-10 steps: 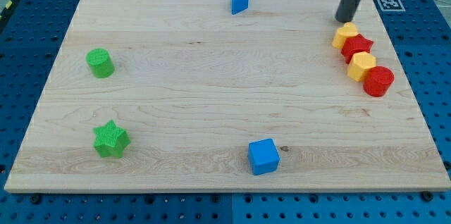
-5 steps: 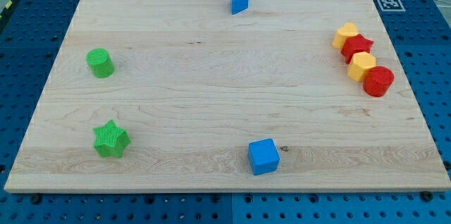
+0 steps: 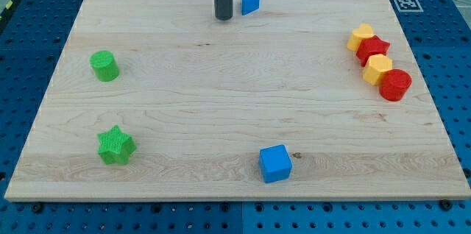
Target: Move blue triangle to the centre of the board
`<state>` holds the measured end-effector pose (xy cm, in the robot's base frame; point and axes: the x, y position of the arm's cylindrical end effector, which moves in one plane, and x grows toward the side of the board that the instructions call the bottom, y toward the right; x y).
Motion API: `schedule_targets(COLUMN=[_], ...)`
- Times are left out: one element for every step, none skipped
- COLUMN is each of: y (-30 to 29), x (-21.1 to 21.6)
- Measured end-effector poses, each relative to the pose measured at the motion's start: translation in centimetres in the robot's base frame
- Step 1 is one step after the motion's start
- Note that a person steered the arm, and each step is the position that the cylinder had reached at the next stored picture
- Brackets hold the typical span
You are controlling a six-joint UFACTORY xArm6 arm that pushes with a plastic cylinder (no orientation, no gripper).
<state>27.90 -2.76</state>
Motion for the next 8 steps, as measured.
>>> schedule_targets(y=[0.0, 0.0, 1.0, 3.3, 4.1, 4.1, 4.1, 3.5], x=[-0.8, -3.2, -6.9, -6.5, -4.0, 1.1, 5.9, 5.3])
